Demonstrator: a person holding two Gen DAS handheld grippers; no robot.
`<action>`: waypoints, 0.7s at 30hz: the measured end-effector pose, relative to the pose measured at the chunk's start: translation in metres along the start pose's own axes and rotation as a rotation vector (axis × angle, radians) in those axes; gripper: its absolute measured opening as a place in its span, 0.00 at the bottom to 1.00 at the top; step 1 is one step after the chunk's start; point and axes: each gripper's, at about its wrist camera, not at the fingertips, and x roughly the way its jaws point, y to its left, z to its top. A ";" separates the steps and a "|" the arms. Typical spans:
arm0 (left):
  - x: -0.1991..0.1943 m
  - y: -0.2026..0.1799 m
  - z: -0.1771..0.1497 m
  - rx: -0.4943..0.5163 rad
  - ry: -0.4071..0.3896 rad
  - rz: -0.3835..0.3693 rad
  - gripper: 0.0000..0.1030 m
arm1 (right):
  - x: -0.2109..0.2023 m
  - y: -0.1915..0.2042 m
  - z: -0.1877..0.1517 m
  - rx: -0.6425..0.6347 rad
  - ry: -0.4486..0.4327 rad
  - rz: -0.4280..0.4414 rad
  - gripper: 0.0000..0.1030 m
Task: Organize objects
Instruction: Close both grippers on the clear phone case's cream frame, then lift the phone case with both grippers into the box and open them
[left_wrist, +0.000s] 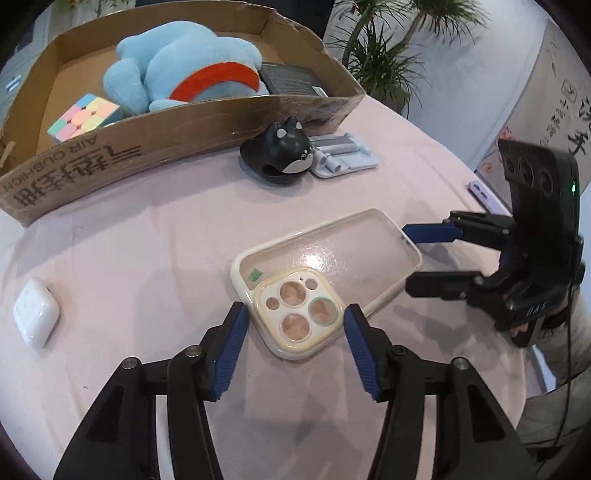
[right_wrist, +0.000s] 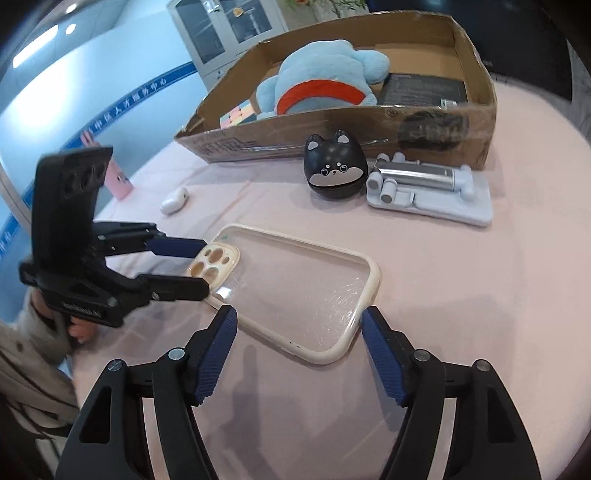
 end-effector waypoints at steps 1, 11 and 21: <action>-0.001 0.004 0.001 -0.021 0.002 -0.012 0.44 | -0.001 -0.001 0.000 0.010 -0.003 0.006 0.71; 0.002 -0.002 0.006 -0.015 0.018 0.088 0.39 | 0.000 0.003 -0.002 0.034 -0.023 -0.031 0.66; -0.005 0.005 -0.005 -0.063 -0.026 0.079 0.38 | -0.005 0.004 -0.005 0.038 -0.043 -0.074 0.40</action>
